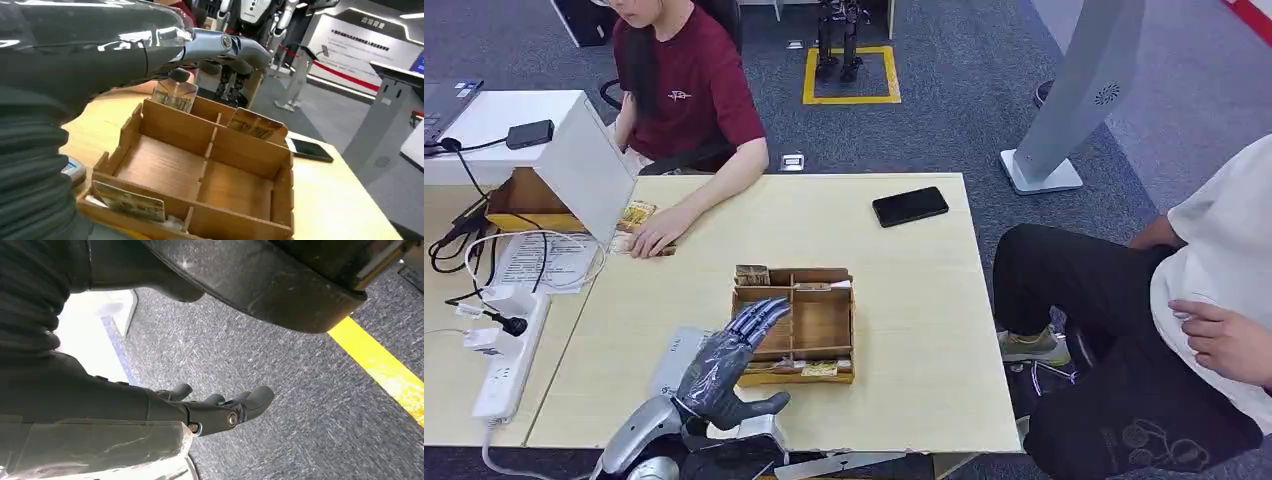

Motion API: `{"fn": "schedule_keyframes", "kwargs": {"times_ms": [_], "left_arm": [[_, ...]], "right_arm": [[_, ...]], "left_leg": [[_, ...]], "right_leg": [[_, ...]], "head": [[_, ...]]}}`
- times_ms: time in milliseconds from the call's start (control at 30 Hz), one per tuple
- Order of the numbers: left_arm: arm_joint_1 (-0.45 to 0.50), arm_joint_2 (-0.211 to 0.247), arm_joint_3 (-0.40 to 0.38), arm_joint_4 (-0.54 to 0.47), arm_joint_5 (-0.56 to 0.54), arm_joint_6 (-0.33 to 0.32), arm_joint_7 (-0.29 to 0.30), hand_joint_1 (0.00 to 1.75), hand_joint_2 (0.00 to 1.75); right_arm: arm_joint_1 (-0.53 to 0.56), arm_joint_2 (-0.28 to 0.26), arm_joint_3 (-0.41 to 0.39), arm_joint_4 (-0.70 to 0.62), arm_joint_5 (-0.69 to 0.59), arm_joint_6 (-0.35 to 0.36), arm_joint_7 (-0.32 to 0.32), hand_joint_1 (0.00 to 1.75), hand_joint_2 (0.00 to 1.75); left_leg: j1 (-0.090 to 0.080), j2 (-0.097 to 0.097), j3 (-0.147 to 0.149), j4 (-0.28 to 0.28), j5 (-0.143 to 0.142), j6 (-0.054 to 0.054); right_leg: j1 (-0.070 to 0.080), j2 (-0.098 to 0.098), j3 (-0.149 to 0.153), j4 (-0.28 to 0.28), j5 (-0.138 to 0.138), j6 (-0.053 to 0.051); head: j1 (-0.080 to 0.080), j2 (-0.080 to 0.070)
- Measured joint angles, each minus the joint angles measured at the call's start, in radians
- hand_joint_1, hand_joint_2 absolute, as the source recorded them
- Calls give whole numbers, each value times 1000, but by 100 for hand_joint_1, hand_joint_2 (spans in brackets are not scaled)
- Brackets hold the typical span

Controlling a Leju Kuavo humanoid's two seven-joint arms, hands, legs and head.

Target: Pass the card to the sensor for recognition and then transmit it.

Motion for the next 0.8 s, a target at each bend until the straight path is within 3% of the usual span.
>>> {"fn": "schedule_keyframes", "kwargs": {"times_ms": [167, 233, 800], "left_arm": [[-11, 2, -25, 27, -255, 108, 91, 0, 175], [-12, 0, -32, 47, -301, 130, 108, 0, 175], [-26, -19, -38, 150, -350, 158, 137, 0, 175]], "right_arm": [[-1, 0, 0, 0, 13, 3, 5, 0, 175], [-2, 0, 0, 0, 13, 3, 5, 0, 175], [-4, 0, 1, 0, 13, 6, 6, 0, 175]], "left_leg": [[0, 0, 0, 0, 0, 0], [0, 0, 0, 0, 0, 0], [0, 0, 0, 0, 0, 0]], "right_leg": [[0, 0, 0, 0, 0, 0], [0, 0, 0, 0, 0, 0], [0, 0, 0, 0, 0, 0]], "head": [[0, 0], [0, 0], [0, 0]]}}
